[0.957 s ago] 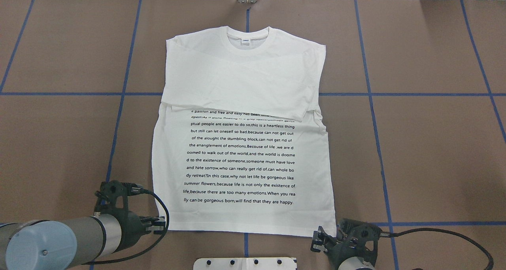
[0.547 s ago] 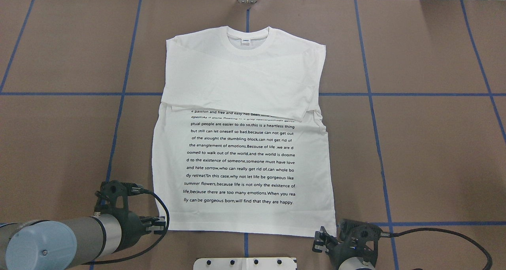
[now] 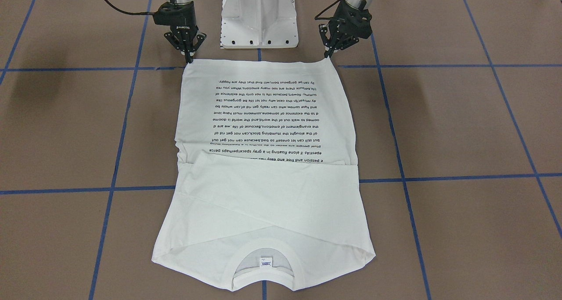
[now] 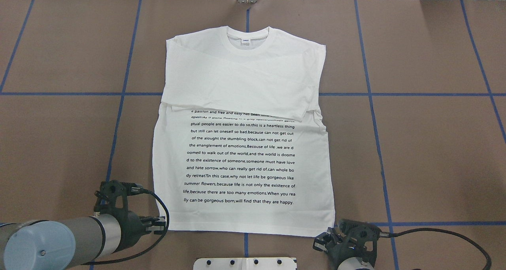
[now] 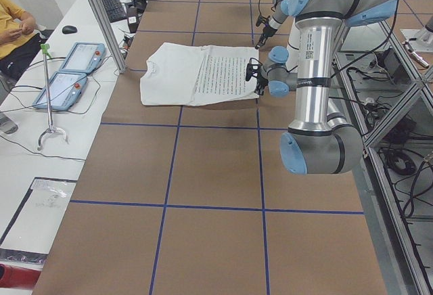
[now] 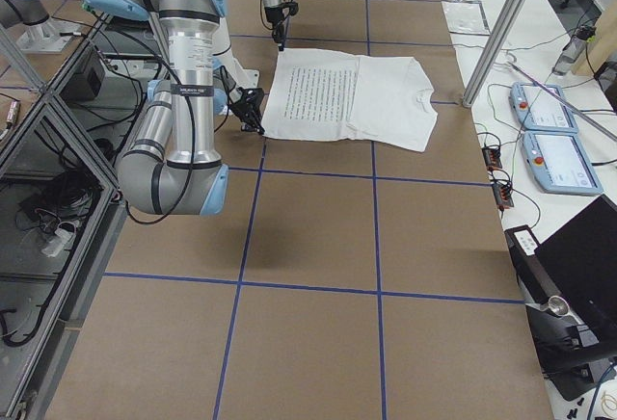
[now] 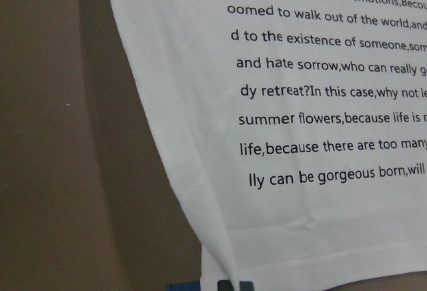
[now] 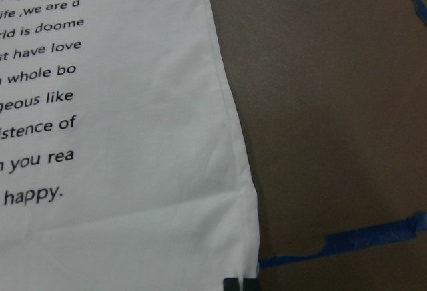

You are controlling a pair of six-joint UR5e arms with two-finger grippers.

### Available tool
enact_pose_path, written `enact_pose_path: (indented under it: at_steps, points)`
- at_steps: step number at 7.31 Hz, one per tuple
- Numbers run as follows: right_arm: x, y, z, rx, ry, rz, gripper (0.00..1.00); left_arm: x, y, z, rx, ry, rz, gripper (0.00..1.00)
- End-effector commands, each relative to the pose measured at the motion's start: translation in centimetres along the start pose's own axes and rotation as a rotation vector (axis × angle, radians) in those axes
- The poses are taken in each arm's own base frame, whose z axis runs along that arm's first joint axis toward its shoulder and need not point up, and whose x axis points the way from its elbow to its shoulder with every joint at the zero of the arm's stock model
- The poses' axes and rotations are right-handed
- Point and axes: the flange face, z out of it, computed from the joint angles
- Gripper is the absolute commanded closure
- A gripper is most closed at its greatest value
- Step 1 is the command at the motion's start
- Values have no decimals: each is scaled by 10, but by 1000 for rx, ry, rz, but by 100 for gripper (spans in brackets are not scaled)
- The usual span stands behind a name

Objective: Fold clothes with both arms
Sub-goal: 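Grasp both hem corners and lift them toward the collar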

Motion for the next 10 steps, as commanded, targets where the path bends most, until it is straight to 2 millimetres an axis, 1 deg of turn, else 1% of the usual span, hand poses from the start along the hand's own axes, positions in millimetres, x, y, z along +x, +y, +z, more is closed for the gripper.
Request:
enact_pose_path:
  at_steps: [1,2,3,4,5,6,7,8,9,10]
  points:
    - [-8,-23,-13,5,-23,36,100,7,-2,-16,2,31,-1,100]
    - [-9,-54,-51,4,-17,46,100,12,-4,-43,-12,64,-3,100]
    - [-7,-84,-107,-60,45,32,100,11,-3,-85,-54,101,-3,100]
    - [-6,-116,-162,-113,64,46,100,19,-7,-130,-80,115,-3,100]
    - [-9,-142,-193,-138,96,70,100,31,-21,-182,-99,120,-18,100]
    - [-25,-162,-207,-175,124,111,100,33,-35,-221,-125,119,-29,100]
    - [-36,-180,-217,-173,107,82,100,39,-54,-230,-91,122,-9,100]
    - [-39,-193,-216,-153,97,30,100,48,-72,-227,-49,108,33,100]
    - [-45,-220,-213,-107,95,11,100,55,-91,-225,-9,80,55,100]
    - [-55,-251,-210,-70,96,-15,100,55,-126,-220,63,40,88,100]
